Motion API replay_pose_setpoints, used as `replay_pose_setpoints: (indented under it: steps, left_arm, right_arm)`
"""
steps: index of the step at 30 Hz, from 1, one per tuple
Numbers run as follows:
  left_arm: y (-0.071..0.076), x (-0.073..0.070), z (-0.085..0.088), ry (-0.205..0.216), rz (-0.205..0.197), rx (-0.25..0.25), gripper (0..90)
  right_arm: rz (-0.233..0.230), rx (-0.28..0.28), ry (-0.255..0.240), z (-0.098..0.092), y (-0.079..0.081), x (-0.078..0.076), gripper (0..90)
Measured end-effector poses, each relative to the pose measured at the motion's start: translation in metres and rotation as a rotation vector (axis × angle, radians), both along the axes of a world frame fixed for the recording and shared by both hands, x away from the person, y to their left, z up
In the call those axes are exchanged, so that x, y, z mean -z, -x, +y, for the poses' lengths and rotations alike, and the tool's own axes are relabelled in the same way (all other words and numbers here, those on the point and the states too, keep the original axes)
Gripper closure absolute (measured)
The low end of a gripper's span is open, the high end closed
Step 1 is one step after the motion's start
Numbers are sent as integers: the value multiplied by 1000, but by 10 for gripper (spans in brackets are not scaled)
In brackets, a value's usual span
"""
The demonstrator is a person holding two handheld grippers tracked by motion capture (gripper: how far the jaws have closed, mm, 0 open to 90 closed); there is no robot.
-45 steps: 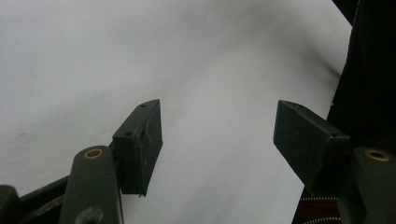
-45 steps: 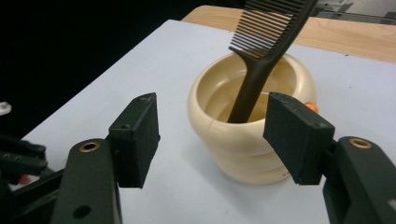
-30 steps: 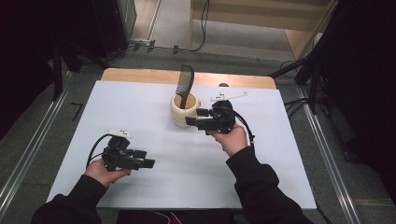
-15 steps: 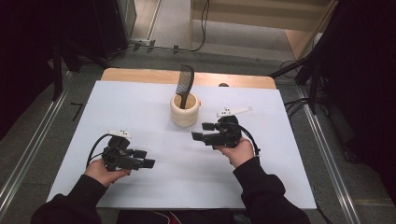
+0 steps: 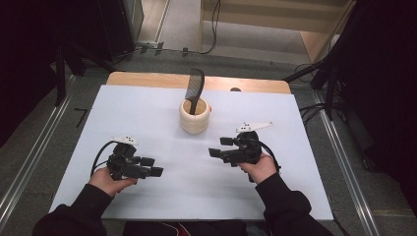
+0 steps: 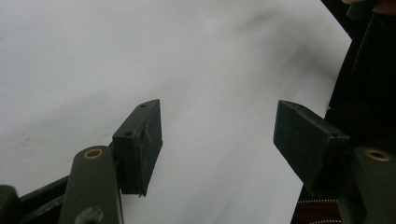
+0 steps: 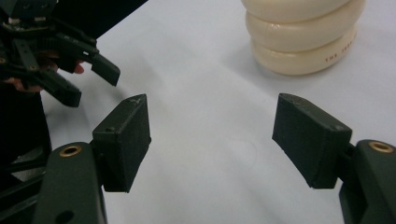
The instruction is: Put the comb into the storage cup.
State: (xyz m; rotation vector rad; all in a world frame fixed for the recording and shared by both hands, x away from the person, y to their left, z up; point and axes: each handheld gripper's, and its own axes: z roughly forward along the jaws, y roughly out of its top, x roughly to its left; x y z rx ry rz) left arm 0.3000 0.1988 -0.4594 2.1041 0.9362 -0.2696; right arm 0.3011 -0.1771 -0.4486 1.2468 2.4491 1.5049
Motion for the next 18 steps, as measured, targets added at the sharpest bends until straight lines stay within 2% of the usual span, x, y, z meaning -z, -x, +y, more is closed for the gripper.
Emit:
replay_pose_setpoints:
  steps: [2,11,18]
  left_arm:
    - [0,0,-1,2,-2,1,330]
    - [2,-1,-3,20,-4,10,313]
    - [5,-2,-4,20,-11,9,312]
  right_arm:
    - [1,-5,14,-3,5,0,253]
    - [14,-3,23,-19,22,6,253]
    - [22,1,33,-25,30,10,253]
